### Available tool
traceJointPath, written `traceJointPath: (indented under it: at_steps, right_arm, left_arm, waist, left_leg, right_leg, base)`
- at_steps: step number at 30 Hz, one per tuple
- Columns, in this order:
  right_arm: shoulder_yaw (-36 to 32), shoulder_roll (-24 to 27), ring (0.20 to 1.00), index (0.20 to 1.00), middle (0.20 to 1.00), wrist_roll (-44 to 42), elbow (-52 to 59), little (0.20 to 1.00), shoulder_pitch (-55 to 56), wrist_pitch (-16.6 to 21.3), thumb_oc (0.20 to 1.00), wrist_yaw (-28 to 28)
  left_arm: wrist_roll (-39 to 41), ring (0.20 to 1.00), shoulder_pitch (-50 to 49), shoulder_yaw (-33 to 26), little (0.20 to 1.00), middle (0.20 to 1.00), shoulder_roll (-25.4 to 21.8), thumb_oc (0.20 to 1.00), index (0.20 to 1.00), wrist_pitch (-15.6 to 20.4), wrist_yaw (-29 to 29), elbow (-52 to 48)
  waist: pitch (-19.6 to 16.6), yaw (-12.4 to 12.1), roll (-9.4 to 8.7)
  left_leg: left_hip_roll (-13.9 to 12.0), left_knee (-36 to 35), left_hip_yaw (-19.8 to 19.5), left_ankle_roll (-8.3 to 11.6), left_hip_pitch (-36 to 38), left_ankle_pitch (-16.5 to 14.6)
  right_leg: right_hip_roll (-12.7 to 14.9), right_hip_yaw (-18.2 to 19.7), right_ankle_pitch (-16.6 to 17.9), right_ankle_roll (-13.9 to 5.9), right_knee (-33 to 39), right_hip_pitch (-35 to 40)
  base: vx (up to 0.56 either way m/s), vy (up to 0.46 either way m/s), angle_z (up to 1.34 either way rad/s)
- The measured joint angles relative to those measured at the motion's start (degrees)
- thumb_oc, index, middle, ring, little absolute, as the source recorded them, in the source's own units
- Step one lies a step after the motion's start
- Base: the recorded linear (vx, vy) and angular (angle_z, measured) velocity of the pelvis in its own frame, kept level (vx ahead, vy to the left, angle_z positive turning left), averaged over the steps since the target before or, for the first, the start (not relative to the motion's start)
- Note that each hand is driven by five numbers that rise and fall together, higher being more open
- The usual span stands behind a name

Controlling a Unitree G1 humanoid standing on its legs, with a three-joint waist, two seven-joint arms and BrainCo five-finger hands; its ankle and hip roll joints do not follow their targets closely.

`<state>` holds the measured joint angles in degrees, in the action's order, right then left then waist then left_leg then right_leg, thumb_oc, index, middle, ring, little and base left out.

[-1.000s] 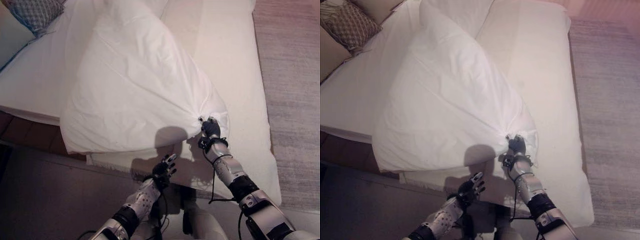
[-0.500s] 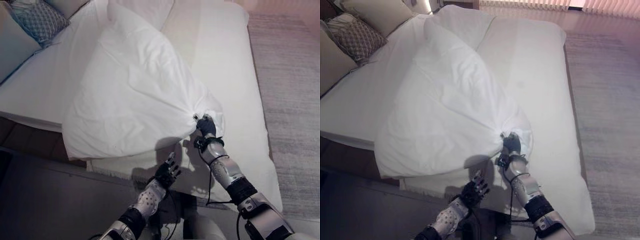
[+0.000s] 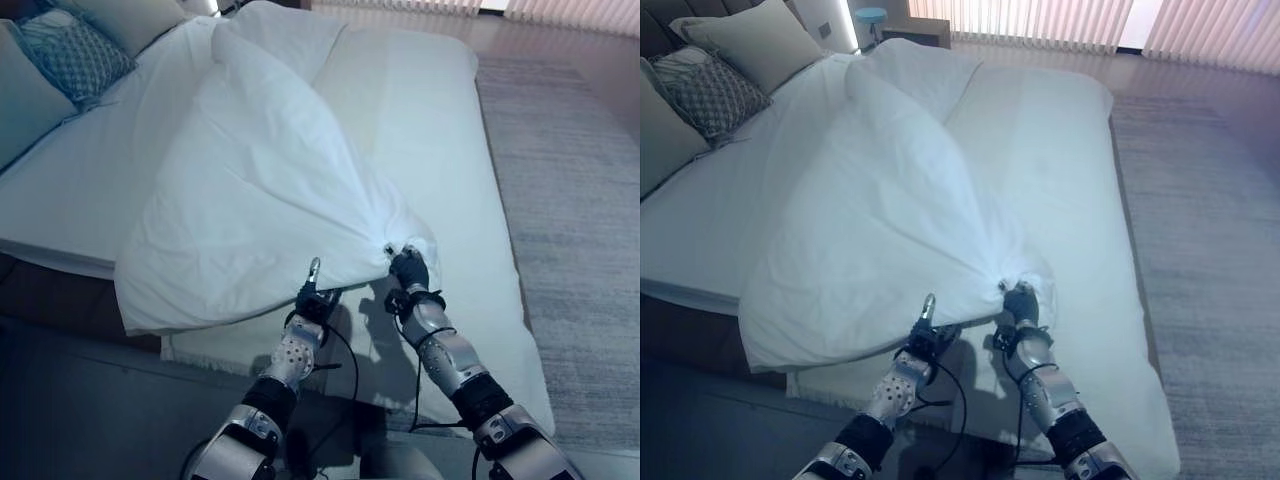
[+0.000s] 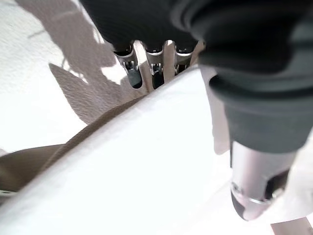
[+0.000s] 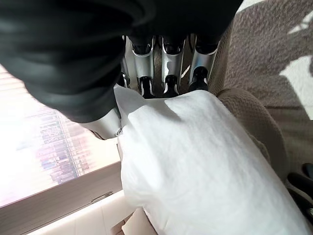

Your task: Make the bed

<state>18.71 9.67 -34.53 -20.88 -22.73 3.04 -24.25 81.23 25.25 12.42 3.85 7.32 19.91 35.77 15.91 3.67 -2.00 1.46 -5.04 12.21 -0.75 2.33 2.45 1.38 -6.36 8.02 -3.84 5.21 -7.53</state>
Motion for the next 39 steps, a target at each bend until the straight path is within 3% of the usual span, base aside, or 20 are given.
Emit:
traceJointPath:
  at_steps: [9, 13, 14, 16, 27, 31, 32, 33, 34, 35, 39]
  right_arm:
    - [0.0, -0.3, 0.2, 0.2, 0.2, 0.1, 0.0, 0.2, 0.2, 0.2, 0.2, -0.5]
    - [0.0, -0.8, 0.2, 0.2, 0.2, 0.1, 0.0, 0.2, 1.0, 0.5, 0.2, -0.8]
    - [0.0, -0.9, 0.2, 0.2, 0.2, 0.1, 0.0, 0.2, 1.3, 0.7, 0.2, -0.8]
    - [0.0, -1.4, 0.2, 0.2, 0.2, 0.1, 0.1, 0.2, 1.9, 1.2, 0.2, -0.8]
    - [0.0, -4.7, 0.2, 0.2, 0.2, -6.5, -2.1, 0.2, 5.3, 2.8, 0.2, 2.9]
    - [0.0, -4.5, 0.2, 0.2, 0.2, -6.7, -2.6, 0.2, 6.0, 2.9, 0.2, 4.4]
    - [-0.3, -4.5, 0.2, 0.2, 0.2, -7.5, -2.9, 0.2, 6.6, 2.9, 0.2, 5.1]
    - [-0.6, -4.4, 0.2, 0.2, 0.2, -8.1, -2.8, 0.2, 7.1, 3.0, 0.2, 5.3]
    - [-0.7, -4.6, 0.2, 0.2, 0.2, -9.6, -2.9, 0.2, 7.4, 2.9, 0.2, 5.9]
    - [-0.7, -4.7, 0.2, 0.2, 0.2, -10.1, -2.8, 0.2, 7.3, 2.9, 0.2, 6.5]
    - [-2.9, -4.2, 0.2, 0.2, 0.2, -11.5, -2.6, 0.2, 9.4, 2.9, 0.2, 9.3]
  left_arm:
    - [0.7, 1.0, 2.2, -3.7, 1.0, 1.0, 1.1, 1.0, 1.0, 5.5, 4.9, 0.0]
    - [0.5, 1.0, 2.8, -5.6, 1.0, 1.0, 1.9, 1.0, 1.0, 6.1, 6.9, 0.1]
    - [0.3, 0.432, 2.9, -6.5, 0.432, 0.432, 2.0, 0.432, 0.432, 6.1, 7.4, 0.1]
    - [-1.9, 0.2, 2.9, -7.3, 0.2, 0.2, 1.9, 0.2, 0.2, 6.2, 7.8, 0.3]
    - [-12.9, 0.2, 0.3, -7.3, 0.2, 0.2, -0.8, 0.2, 0.2, 5.3, 6.8, -1.0]
    - [-17.6, 0.2, -2.0, -6.5, 0.2, 0.2, -1.2, 0.2, 0.2, 4.8, 5.1, -3.3]
    - [-18.9, 0.2, -3.1, -6.2, 0.2, 0.2, -1.6, 0.2, 0.2, 4.1, 4.4, -4.9]
    - [-19.7, 0.2, -3.1, -6.0, 0.2, 0.2, -1.7, 0.2, 0.2, 3.8, 4.0, -5.2]
    - [-20.0, 0.2, -3.2, -5.2, 0.2, 0.2, -2.6, 0.2, 0.2, 3.7, 3.1, -5.6]
    - [-20.5, 0.2, -3.5, -5.1, 0.2, 0.2, -3.3, 0.2, 0.2, 3.7, 2.7, -5.7]
    - [-24.4, 0.2, -4.0, -3.9, 0.2, 0.2, -4.3, 0.2, 0.2, 3.3, 0.0, -8.0]
  waist:
    - [0.0, 0.1, -0.01]
    - [0.0, 0.2, -0.01]
    - [-0.1, 0.2, -0.11]
    - [-0.2, 0.1, -0.4]
    - [-1.3, -0.1, -0.19]
    - [-1.4, -0.9, 0.15]
    - [-1.3, -1.2, -0.09]
    - [-1.3, -1.0, -0.13]
    - [-1.3, -1.4, -0.13]
    - [-1.3, -1.6, -0.12]
    - [-1.7, -1.0, 1.05]
  left_leg:
    - [-0.2, 0.0, -0.9, 0.02, 0.2, 0.0]
    - [-0.4, 0.0, -1.4, 0.16, 1.6, -0.1]
    - [-0.5, 0.0, -1.4, 0.29, 2.0, -0.2]
    - [-0.5, 0.0, -1.6, 0.29, 2.0, -0.2]
    - [-0.9, 0.0, -3.3, 0.56, 3.1, -0.4]
    - [-0.8, 2.5, -7.7, 0.91, 1.7, -1.1]
    - [-0.9, 5.5, -9.3, 2.59, -0.1, -3.5]
    - [-1.9, 7.6, -9.1, 3.22, -0.9, -3.8]
    - [-5.3, 10.2, -9.2, 5.53, -2.3, -5.0]
    - [-8.3, 10.1, -9.4, 6.0, -2.0, -5.1]
    - [-19.6, 8.2, -8.6, 10.26, -1.5, -5.6]
  right_leg:
    - [0.0, -0.9, -0.2, -0.1, 0.0, 0.6]
    - [-0.1, -1.4, -0.2, -0.09, 0.0, 2.1]
    - [-0.1, -1.6, -0.6, -0.21, 0.0, 2.5]
    - [-0.1, -1.9, -0.7, -0.13, 0.0, 2.6]
    - [-0.3, -3.1, -1.3, 0.92, 0.0, 4.4]
    - [0.3, -5.7, -2.0, 1.74, -0.2, 5.1]
    - [1.6, -6.8, -1.7, 3.48, 0.0, 5.8]
    - [2.0, -7.5, -2.5, 4.74, -0.3, 5.8]
    - [2.4, -8.2, -3.4, 5.13, -0.7, 5.8]
    - [2.9, -8.1, -4.1, 4.77, -1.7, 5.4]
    - [6.1, -8.9, -5.3, 0.6, -5.4, 4.2]
  base:
    - [0.01, -0.014, 0.04]
    - [0.03, -0.026, 0.06]
    - [0.02, -0.024, 0.05]
    - [0.02, -0.033, 0.06]
    - [0.0, -0.018, 0.08]
    - [-0.07, 0.124, 0.36]
    - [-0.01, 0.34, 0.62]
    - [0.01, 0.352, 0.76]
    - [0.03, 0.251, 0.48]
    - [0.06, 0.451, 0.33]
    - [0.06, 0.585, 0.19]
